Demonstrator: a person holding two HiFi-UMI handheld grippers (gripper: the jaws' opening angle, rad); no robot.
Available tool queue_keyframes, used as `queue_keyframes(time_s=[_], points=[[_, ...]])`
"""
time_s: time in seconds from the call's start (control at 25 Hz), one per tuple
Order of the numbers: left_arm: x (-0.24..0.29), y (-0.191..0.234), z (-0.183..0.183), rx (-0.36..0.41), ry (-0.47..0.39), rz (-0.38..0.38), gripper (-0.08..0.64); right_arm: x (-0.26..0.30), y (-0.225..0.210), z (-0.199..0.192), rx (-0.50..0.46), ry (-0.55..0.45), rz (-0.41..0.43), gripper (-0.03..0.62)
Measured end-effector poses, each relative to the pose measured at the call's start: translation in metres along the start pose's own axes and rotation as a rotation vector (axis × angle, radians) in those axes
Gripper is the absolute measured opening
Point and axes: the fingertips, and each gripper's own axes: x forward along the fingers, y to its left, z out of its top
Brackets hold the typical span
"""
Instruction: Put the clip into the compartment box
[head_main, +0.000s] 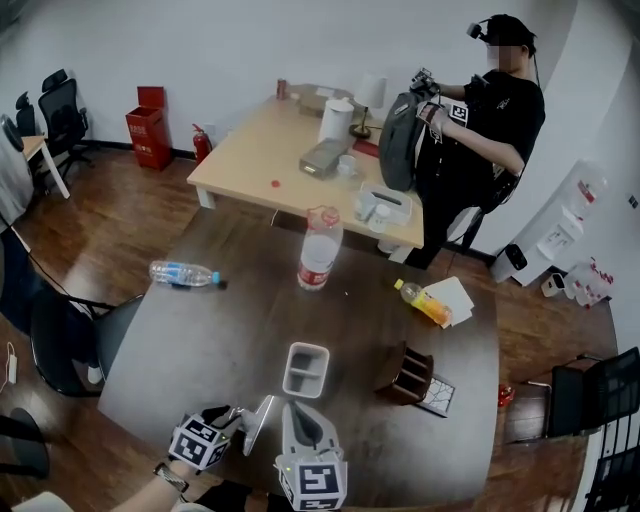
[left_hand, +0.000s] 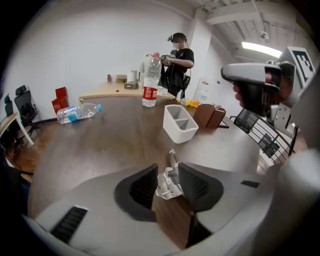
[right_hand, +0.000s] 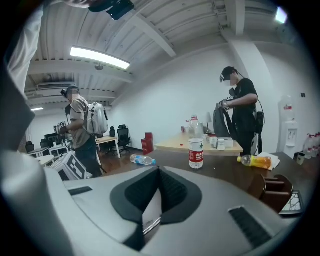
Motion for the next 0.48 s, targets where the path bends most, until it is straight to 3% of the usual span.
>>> queue_keyframes(time_s=[0.24,0.36,0.48], points=[[0.023,0.002,-0.009,-0.164,0.046,-0.123,0.140,0.013,-0.009,-0.029,0.029,0.046,-0.013,-0.002],[0.028,-0.002,-0.016,-0.177,0.087,-0.169,0.139,0.016,-0.013,-0.038,0.043,0.058,-0.015,-0.003],[0.030,-0.006,-0.023,-0.198,0.105,-0.200,0.072,0.018,-0.014,-0.043,0.050,0.065,-0.012,-0.003]])
